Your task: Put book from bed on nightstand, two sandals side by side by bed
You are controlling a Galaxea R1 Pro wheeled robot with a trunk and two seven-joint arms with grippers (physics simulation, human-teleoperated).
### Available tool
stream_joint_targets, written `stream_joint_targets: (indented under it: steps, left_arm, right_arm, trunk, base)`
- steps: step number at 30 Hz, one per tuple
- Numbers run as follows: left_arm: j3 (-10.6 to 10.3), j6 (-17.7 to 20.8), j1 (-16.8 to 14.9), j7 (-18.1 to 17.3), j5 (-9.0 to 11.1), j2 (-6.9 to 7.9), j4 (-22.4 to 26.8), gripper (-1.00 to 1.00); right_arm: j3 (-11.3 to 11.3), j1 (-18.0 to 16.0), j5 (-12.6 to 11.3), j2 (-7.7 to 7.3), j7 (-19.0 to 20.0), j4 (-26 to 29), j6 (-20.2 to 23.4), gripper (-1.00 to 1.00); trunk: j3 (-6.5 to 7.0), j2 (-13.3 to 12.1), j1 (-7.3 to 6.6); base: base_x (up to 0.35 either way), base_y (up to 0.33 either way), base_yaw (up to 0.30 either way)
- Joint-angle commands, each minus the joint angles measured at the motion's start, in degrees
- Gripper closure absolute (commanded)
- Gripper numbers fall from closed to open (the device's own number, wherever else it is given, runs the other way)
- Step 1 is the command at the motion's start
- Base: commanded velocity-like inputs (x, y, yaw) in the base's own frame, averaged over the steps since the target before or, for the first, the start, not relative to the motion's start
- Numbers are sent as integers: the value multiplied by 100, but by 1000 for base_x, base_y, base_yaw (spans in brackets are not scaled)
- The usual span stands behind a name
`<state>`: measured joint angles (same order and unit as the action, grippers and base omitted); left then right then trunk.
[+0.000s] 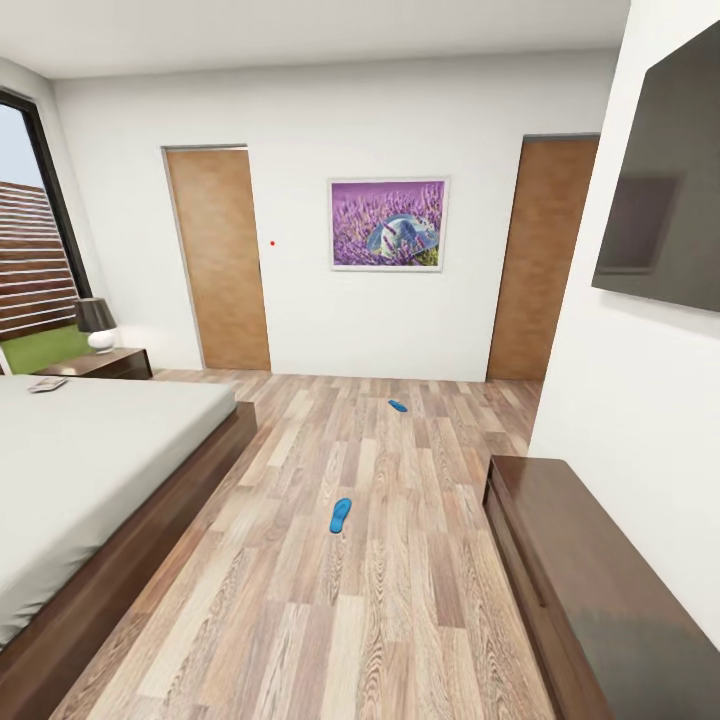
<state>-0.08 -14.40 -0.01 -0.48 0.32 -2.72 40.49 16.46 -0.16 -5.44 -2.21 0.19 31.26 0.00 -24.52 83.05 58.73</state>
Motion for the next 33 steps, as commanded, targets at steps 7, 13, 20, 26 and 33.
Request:
stream_joint_targets:
  steps: [7, 13, 20, 26, 33]
  left_arm:
    - [-1, -11, 1, -5, 4, 0, 3, -100]
    - [-1, -11, -4, -5, 4, 0, 3, -100]
    - [-1, -11, 1, -5, 2, 0, 3, -100]
    - [-1, -11, -1, -5, 1, 0, 3, -100]
    - [-1, -11, -1, -5, -1, 0, 3, -100]
  right_arm:
    - [-2, -2, -57, 15, -1, 3, 0, -100]
    - [-8, -2, -51, 18, -1, 3, 0, -100]
    - [-11, -2, -45, 19, -1, 3, 0, -100]
    - [-13, -2, -37, 19, -1, 3, 0, -100]
    - [-12, -2, -36, 21, -1, 3, 0, -100]
  trunk:
    - [-5, 3, 0]
    - [-5, 3, 0]
    - [-5, 3, 0]
    - [-5, 3, 0]
    - [-5, 3, 0]
  base:
    - [0, 0, 0]
    - [0, 0, -43]
    - [0, 0, -238]
    - [0, 0, -281]
    - [0, 0, -276]
